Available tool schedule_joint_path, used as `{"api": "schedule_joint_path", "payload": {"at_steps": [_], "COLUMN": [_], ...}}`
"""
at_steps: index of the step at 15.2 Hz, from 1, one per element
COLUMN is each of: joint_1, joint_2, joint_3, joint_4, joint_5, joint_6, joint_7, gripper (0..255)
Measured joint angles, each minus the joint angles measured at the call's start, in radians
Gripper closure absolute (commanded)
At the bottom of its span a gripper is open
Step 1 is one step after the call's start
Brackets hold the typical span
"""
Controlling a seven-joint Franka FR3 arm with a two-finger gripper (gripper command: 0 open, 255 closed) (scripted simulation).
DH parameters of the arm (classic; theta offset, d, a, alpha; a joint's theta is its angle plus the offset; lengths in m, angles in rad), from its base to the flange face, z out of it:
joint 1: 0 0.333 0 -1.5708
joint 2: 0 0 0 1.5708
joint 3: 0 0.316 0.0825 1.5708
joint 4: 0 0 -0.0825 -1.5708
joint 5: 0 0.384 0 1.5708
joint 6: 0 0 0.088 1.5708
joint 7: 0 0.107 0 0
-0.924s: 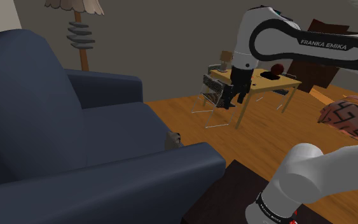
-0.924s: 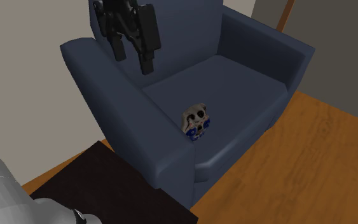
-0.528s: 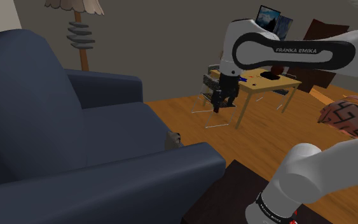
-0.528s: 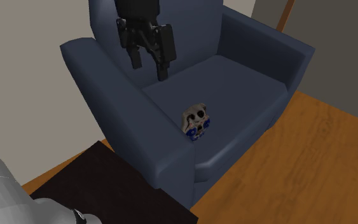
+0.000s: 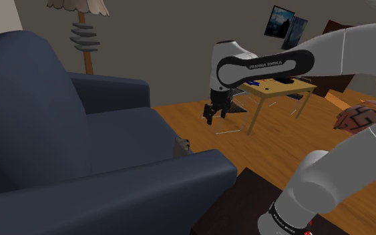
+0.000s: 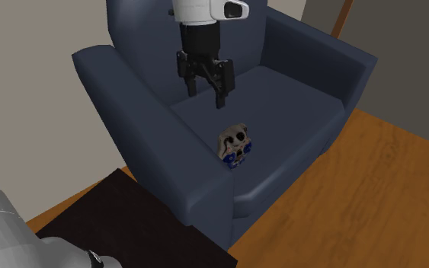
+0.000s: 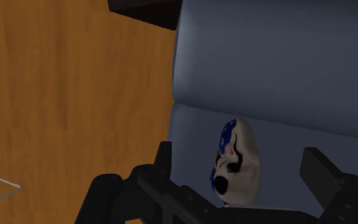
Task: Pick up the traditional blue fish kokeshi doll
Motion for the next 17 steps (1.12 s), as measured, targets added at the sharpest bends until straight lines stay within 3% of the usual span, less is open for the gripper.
{"api": "schedule_joint_path", "payload": {"at_steps": [10, 17], "joint_1": [0.001, 0.004], "joint_2": [0.388, 0.661], "joint_3": [0.01, 0.007], "joint_4": [0.15, 0.347], "joint_5": [-0.04, -0.069], "joint_6": [0.203, 0.258], "joint_7": [0.041, 0.054], "gripper": [0, 0]}}
